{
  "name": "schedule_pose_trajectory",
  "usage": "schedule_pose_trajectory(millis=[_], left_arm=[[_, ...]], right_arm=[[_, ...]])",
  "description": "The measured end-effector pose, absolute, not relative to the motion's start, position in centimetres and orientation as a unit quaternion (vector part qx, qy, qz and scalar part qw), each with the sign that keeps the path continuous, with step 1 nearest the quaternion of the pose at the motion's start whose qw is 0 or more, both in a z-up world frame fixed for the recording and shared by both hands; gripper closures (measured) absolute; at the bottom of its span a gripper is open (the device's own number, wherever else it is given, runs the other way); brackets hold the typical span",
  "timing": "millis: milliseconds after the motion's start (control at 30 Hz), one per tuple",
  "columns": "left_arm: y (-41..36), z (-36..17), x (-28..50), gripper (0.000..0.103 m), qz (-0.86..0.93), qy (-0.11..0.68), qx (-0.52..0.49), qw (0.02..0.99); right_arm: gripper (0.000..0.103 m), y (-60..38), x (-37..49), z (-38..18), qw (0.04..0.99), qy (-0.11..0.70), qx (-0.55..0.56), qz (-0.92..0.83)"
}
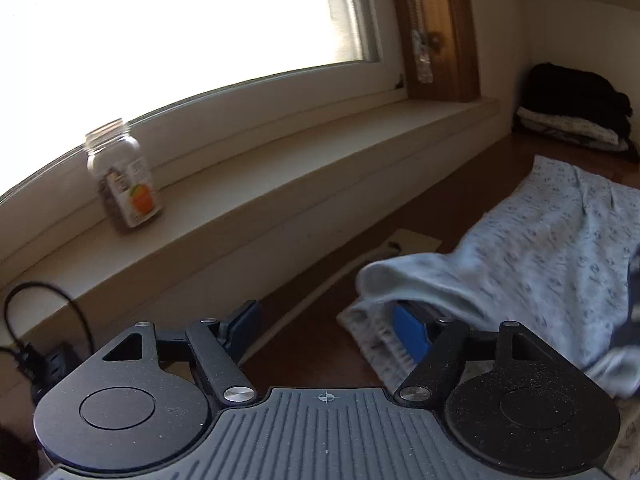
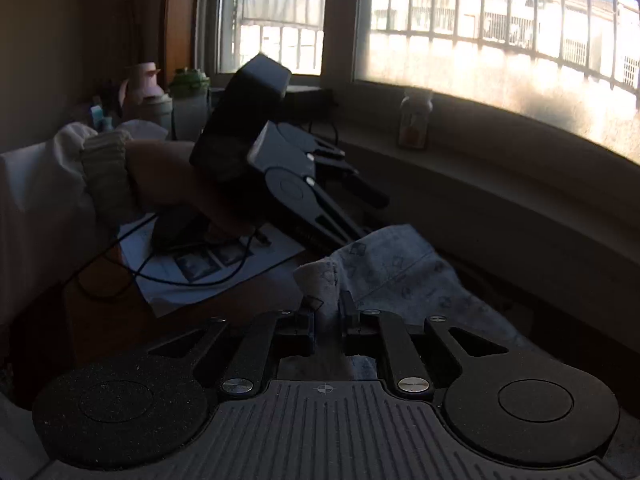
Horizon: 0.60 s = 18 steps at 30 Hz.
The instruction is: Fold clothes
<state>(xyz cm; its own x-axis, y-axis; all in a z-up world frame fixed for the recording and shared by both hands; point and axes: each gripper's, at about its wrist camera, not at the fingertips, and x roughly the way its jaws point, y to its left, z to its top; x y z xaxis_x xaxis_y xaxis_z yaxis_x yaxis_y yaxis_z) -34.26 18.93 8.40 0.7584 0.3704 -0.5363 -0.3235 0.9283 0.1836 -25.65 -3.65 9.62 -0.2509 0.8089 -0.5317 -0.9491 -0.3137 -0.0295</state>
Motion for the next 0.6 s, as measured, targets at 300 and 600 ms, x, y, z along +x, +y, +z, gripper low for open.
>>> schedule_pose_trajectory(millis=[300, 600], left_arm=[[19.0, 11.4, -34.0, 0.019, 0.216, 0.25, -0.026, 0.944], [12.7, 10.1, -27.6, 0.007, 0.106, 0.234, -0.064, 0.964]], right_arm=[[0.044, -4.6, -26.5, 6.7, 0.538, 0.186, -0.215, 0.794], [0.036, -17.8, -13.3, 8.5, 0.692, 0.145, -0.201, 0.678]])
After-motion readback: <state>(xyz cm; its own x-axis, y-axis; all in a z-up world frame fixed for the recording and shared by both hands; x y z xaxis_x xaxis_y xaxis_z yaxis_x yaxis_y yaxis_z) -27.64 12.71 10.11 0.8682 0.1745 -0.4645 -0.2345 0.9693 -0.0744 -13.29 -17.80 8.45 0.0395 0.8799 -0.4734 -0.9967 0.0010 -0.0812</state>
